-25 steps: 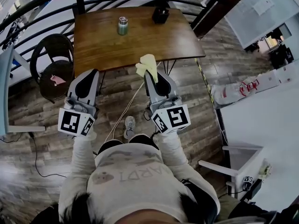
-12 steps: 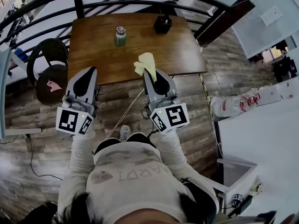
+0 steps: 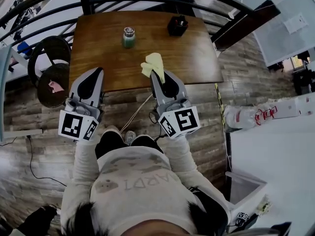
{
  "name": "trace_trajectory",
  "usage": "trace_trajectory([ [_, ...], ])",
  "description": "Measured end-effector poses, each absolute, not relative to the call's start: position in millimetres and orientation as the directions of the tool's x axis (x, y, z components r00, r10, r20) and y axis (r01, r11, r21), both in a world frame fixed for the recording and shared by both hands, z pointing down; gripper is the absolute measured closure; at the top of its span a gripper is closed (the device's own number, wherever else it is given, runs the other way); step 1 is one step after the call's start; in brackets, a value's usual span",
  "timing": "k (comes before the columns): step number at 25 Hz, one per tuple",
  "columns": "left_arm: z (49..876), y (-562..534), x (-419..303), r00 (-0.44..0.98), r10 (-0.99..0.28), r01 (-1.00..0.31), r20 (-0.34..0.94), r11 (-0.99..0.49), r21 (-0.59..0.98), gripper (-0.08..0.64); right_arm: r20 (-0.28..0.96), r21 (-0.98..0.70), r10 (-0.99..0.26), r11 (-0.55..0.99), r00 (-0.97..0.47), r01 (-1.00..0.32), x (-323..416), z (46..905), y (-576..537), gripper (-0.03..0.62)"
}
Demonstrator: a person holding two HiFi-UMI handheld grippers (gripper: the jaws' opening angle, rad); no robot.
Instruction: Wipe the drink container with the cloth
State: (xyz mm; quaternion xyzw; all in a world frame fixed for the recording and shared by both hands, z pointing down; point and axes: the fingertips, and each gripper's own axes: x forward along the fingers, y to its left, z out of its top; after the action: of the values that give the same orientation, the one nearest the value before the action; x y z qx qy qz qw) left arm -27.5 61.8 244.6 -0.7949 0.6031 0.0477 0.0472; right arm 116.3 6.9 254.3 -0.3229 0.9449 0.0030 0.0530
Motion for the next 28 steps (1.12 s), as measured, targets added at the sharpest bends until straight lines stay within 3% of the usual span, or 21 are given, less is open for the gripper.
trace_trajectory([
  [8,251,16,-67,0.277,-0.950,-0.959,-0.146,-0.282,0.017,0.555,-0.078,-0.019,-0.636,0.771,-0.768,-0.637,86,264,-37,0.523],
  [28,289,-157,-158,0.493,-0.870,-0.870,-0.031,-0.493,0.004,0.555,0.022,-0.071,-0.763,0.644,-0.646,-0.762,-11,308,-179,0.523],
])
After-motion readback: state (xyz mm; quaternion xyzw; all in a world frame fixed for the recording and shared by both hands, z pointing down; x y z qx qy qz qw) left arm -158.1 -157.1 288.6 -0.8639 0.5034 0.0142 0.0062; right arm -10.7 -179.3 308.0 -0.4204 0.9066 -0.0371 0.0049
